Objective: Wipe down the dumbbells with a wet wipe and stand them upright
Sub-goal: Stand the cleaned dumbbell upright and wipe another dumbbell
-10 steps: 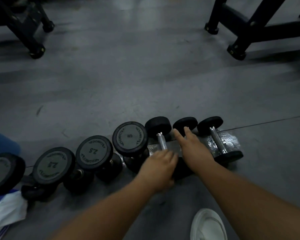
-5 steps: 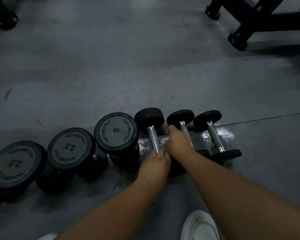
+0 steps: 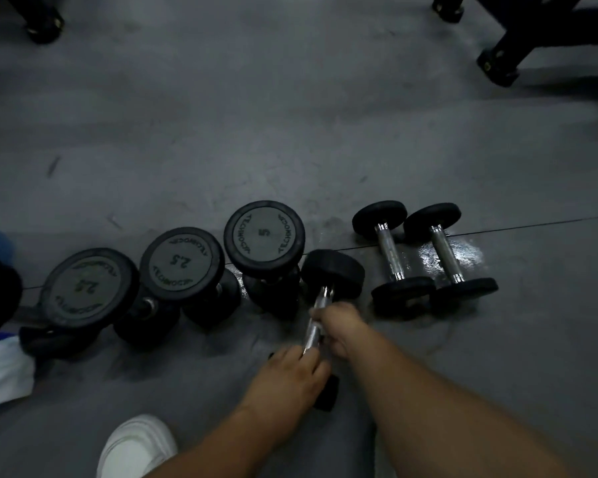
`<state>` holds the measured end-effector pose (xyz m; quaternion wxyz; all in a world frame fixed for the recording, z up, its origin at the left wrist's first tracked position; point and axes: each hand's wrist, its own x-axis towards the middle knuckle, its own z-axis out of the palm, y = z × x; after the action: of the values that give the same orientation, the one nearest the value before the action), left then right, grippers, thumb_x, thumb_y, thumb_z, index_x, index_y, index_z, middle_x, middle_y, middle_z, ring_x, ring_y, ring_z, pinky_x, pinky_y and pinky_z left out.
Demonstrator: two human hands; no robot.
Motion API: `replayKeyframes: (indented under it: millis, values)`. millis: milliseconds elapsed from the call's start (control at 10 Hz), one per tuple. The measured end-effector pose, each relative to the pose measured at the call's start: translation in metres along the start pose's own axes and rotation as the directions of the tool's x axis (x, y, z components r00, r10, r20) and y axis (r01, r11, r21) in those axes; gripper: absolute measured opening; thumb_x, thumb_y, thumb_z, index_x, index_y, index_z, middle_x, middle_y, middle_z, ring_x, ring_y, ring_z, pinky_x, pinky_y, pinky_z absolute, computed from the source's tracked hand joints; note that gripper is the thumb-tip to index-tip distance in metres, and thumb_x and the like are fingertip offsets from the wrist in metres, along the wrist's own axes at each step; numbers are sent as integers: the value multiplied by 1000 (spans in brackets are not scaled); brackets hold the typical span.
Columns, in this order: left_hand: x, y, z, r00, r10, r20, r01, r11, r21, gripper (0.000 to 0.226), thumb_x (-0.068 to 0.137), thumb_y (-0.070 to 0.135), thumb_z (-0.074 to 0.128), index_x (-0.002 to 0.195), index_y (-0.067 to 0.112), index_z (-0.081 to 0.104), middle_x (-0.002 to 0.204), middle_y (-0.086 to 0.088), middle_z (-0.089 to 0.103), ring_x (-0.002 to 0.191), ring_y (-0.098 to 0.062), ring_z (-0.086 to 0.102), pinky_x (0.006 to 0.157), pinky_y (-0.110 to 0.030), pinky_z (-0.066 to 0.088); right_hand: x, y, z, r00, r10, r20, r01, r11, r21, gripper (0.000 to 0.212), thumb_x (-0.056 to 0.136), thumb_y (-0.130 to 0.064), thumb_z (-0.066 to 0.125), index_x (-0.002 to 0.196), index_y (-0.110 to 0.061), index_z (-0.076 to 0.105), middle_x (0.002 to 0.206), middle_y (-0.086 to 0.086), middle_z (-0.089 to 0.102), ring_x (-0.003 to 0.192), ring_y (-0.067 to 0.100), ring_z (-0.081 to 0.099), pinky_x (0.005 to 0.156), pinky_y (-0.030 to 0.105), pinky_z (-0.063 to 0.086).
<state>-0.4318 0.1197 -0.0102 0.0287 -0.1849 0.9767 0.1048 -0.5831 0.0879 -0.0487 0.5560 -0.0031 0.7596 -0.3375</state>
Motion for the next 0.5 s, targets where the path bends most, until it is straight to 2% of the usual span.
replayKeyframes:
  millis: [100, 200, 300, 400, 500]
  values:
    - [-45, 6, 1, 995, 53, 84, -56, 998, 41, 21, 73, 24, 43, 80, 27, 62, 78, 6, 58, 63, -15, 56, 57, -26, 48, -26, 42, 8, 994, 81, -70, -70, 987, 144, 8, 85, -3, 66, 91, -4, 61, 65, 13, 56, 51, 19, 49, 48, 25, 38]
    - [-86, 6, -1, 992, 78, 104, -86, 993, 76, 17, 78, 24, 46, 84, 26, 63, 78, 6, 58, 64, -15, 57, 61, -24, 49, -57, 80, 18, 986, 148, -82, -117, 946, 302, 5, 87, -1, 64, 91, -1, 60, 67, 14, 56, 52, 19, 49, 51, 26, 41]
    - [-115, 2, -8, 989, 121, 83, -133, 979, 155, 10, 84, 21, 51, 88, 25, 59, 81, 3, 59, 72, -19, 58, 69, -27, 51, -83, 113, 26, 978, 187, -91, -131, 895, 426, 11, 92, -5, 61, 100, 2, 59, 73, 14, 56, 61, 22, 54, 59, 34, 46]
    - [-131, -4, -7, 978, 191, 81, -203, 961, 187, 10, 89, 17, 53, 96, 25, 53, 89, 1, 60, 85, -22, 61, 75, -32, 50, -100, 140, 26, 978, 207, -11, -176, 857, 484, 17, 99, -10, 49, 83, -10, 50, 79, 6, 52, 67, 18, 53, 63, 30, 48]
    - [-137, -8, -3, 979, 129, 157, -160, 965, 205, 13, 89, 17, 51, 100, 24, 55, 97, 0, 61, 95, -24, 62, 77, -33, 50, -103, 153, 23, 972, 235, 30, -214, 821, 530, 23, 101, -8, 41, 80, -15, 45, 86, 3, 50, 73, 15, 54, 65, 28, 48]
